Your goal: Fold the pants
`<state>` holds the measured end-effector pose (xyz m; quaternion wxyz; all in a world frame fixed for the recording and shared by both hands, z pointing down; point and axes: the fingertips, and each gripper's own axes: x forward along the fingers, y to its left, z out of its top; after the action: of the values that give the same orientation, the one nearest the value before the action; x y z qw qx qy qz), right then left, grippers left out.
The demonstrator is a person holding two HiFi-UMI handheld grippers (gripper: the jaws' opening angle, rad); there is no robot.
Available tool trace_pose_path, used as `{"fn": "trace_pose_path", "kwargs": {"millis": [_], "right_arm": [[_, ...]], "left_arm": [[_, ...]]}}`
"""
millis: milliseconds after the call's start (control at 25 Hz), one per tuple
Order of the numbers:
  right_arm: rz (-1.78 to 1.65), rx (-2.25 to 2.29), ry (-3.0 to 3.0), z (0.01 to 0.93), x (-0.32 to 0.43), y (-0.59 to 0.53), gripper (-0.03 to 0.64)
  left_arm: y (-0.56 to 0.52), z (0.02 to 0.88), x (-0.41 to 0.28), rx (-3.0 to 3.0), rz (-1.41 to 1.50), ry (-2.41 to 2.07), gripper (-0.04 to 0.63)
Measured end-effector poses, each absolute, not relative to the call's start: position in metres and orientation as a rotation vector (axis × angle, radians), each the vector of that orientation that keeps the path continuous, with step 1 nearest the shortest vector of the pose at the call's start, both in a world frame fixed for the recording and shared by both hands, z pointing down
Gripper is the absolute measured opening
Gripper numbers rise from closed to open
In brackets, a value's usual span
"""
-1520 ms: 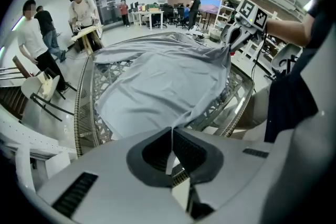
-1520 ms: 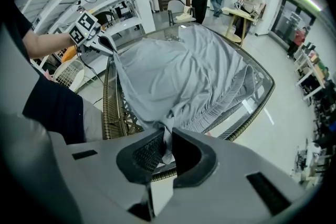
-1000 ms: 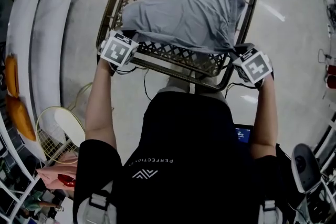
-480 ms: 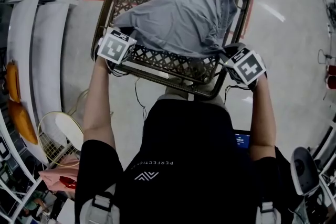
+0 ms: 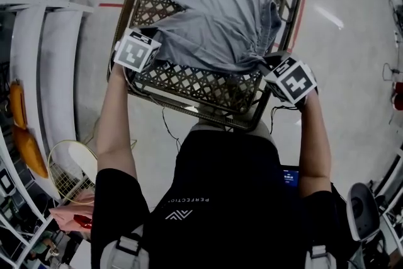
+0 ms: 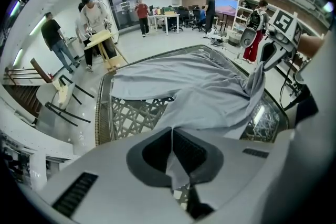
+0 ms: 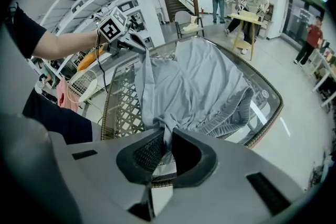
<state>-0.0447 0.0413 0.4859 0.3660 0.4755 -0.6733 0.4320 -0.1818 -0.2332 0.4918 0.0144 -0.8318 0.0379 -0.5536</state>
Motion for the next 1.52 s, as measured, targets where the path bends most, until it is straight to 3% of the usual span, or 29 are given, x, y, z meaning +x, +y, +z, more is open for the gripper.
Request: {"fn": "trace_pose_path", "kwargs": {"millis": [1520], "right_arm": [[1.150,1.269,-1.778,0.494,0.046,-0.026,0.049]], "left_arm": [[-0.323,0.487,-0.012,-2.504,-1.684,0.157,0.014]]}}
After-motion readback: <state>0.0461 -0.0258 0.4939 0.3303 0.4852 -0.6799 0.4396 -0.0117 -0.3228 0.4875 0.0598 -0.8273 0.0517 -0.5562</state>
